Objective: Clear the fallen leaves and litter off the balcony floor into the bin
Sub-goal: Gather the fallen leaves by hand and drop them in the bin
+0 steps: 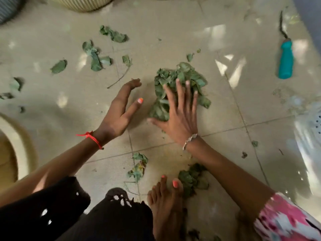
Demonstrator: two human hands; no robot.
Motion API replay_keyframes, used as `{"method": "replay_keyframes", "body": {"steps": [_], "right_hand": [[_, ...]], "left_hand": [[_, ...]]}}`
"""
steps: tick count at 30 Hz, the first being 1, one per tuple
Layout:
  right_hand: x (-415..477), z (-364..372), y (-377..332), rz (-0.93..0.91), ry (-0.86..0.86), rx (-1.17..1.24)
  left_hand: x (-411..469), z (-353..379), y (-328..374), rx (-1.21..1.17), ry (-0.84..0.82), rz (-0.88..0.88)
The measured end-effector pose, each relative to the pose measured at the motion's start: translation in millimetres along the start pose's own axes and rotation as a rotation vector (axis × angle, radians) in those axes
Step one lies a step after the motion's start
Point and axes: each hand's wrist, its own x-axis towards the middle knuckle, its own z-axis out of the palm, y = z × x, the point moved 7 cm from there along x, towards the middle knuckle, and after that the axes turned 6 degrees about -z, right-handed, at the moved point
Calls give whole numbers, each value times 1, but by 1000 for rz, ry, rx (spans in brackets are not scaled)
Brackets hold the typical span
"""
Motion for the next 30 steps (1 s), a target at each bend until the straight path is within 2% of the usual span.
{"method": "replay_keyframes", "body": {"steps": [7, 11, 13, 15, 17, 19, 20, 23, 26, 28, 30], "right_hand": [[57, -11, 13, 25, 136, 2], [64, -5, 40, 159, 47, 80], [67, -1, 30, 80, 14, 116], [73, -5, 20, -4, 24, 272], [83, -16, 32, 51, 120, 463], [91, -26, 58, 164, 248, 461], [96, -25, 71, 224, 258, 416], [104, -9, 83, 321, 111, 266], [108, 2, 52, 183, 25, 274], [109, 5, 33, 82, -5, 398], [106, 4, 30, 112, 2, 641]], "left_hand": [[24, -16, -18, 108, 89, -42], [49, -17, -33, 202, 186, -87], [59, -12, -33, 234, 199, -81], [67, -5, -26, 236, 191, -44], [76, 2, -19, 170, 177, -28], [86, 4, -13, 94, 177, -33], [91, 5, -11, 76, 175, -35], [102, 7, -10, 53, 123, -18], [105, 12, -10, 87, 88, 32], [108, 14, -7, 104, 91, 45], [109, 13, -6, 66, 102, 34]]}}
